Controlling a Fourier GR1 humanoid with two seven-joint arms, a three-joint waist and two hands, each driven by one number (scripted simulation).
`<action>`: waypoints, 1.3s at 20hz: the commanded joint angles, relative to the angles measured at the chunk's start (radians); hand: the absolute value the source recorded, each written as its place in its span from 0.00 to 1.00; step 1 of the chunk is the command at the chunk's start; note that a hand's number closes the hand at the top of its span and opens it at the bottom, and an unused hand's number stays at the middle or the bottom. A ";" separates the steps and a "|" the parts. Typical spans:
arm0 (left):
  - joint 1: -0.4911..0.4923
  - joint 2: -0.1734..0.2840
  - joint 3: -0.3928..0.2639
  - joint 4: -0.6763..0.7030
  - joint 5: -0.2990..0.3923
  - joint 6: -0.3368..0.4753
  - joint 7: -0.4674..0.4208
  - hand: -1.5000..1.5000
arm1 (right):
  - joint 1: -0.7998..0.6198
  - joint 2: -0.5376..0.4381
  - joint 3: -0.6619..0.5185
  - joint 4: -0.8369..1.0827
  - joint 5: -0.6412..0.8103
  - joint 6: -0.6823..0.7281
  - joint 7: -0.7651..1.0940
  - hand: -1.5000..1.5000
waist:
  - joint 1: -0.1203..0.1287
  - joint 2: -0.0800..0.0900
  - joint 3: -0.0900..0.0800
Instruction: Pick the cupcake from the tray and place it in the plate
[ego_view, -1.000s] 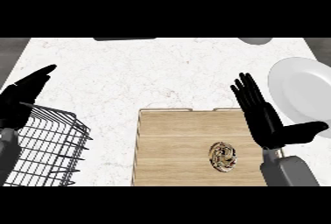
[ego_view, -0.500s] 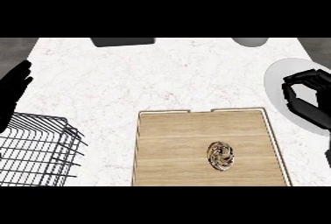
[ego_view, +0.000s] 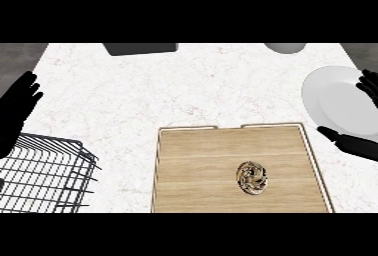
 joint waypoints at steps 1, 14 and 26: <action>0.116 -0.185 -0.133 0.039 0.026 0.013 0.025 0.50 | 0.044 -0.074 0.001 -0.029 0.034 0.036 0.015 0.00 | -0.008 0.033 -0.056; 0.116 -0.149 -0.163 -0.017 0.057 0.031 0.052 0.50 | 0.108 -0.321 0.222 -0.200 0.253 0.212 0.327 0.00 | 0.014 0.040 -0.062; 0.115 -0.157 -0.216 -0.054 0.051 0.077 0.059 0.50 | 0.120 -0.265 0.394 -0.331 0.394 0.186 0.612 0.00 | 0.038 0.044 -0.059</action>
